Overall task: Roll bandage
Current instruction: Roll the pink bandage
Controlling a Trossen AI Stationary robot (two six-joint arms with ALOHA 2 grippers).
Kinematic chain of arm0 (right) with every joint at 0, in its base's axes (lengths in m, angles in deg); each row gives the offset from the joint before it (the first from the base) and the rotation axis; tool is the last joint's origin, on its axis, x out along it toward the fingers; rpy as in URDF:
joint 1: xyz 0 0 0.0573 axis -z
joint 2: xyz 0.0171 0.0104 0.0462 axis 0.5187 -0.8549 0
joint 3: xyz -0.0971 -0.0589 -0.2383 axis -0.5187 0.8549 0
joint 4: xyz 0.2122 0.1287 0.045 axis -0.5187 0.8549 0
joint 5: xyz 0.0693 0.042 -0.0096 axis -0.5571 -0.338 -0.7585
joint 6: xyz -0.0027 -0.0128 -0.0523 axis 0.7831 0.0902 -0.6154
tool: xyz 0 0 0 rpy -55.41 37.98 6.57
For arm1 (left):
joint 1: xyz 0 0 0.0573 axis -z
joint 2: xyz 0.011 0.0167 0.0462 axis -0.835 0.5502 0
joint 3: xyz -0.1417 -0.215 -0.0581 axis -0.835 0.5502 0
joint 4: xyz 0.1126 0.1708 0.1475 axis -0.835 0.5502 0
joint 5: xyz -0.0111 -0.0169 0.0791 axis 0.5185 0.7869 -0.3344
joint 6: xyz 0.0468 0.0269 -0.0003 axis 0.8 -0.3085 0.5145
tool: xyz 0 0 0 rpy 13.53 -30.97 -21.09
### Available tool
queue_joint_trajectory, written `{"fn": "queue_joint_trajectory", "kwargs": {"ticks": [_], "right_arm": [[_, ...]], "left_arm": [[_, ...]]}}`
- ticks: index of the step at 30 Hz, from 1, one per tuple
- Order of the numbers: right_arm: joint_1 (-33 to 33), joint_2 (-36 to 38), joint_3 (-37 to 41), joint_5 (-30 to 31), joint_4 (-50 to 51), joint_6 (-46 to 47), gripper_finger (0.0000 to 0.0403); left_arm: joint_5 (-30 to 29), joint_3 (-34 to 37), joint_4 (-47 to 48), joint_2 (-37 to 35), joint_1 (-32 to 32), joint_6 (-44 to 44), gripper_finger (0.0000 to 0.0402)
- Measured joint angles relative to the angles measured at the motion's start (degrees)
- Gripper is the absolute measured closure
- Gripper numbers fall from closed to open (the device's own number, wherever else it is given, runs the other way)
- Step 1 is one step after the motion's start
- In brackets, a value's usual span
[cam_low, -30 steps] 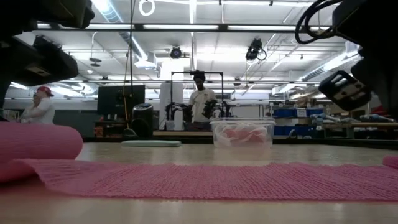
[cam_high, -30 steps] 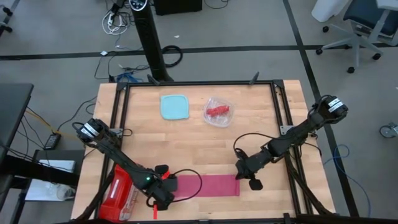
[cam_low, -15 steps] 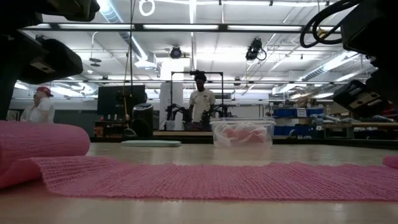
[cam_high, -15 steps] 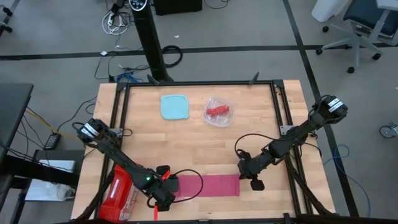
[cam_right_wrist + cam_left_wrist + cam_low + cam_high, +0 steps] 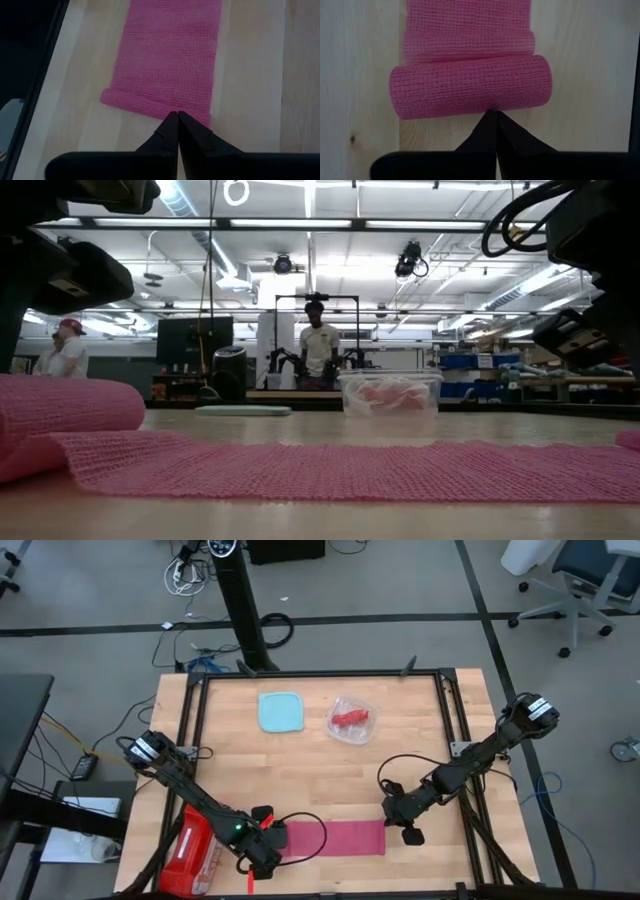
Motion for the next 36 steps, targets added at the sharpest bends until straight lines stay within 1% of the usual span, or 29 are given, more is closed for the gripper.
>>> {"fn": "queue_joint_trajectory", "kwargs": {"ticks": [2, 5, 8, 14, 22, 26, 30, 36], "right_arm": [[0.23, 0.0, 0.0, 0.15, -0.01, -0.22, 0.0392], [0.46, 0.0, 0.0, 0.15, -0.07, 0.7, 0.0392], [0.46, 0.0, 0.02, 0.17, -0.27, 1.59, 0.0392], [0.44, 0.0, 0.02, 0.66, -1.45, 1.61, 0.0392], [0.41, 0.0, 0.02, 0.81, -1.72, 0.79, 0.0392], [0.41, 0.0, 0.03, 1.22, -1.91, 0.72, 0.0392], [0.41, -0.02, 0.04, 1.24, -2.35, 0.67, 0.0392], [0.41, -0.02, 0.04, 1.26, -2.91, 0.26, 0.0392]], "left_arm": [[0.01, -0.46, 0.94, 0.0, 0.0, 0.0, 0.0401], [-0.01, -2.97, 3.56, -0.11, 0.07, 0.24, 0.0401], [-1.51, -5.34, 6.09, -0.35, 0.11, 1.98, 0.0401], [-3.03, -5.77, 6.7, -0.33, -0.12, 4.54, 0.0401], [-5.33, -5.77, 6.49, 0.25, -0.37, 8.02, 0.0401], [-5.38, -5.79, 5.86, 2.05, -1.08, 9.74, 0.0401], [-5.02, -5.97, 4.36, 3.74, -1.87, 10.94, 0.0401], [-6.02, -5.97, 1.07, 4.95, -2.67, 13.69, 0.0401]]}}
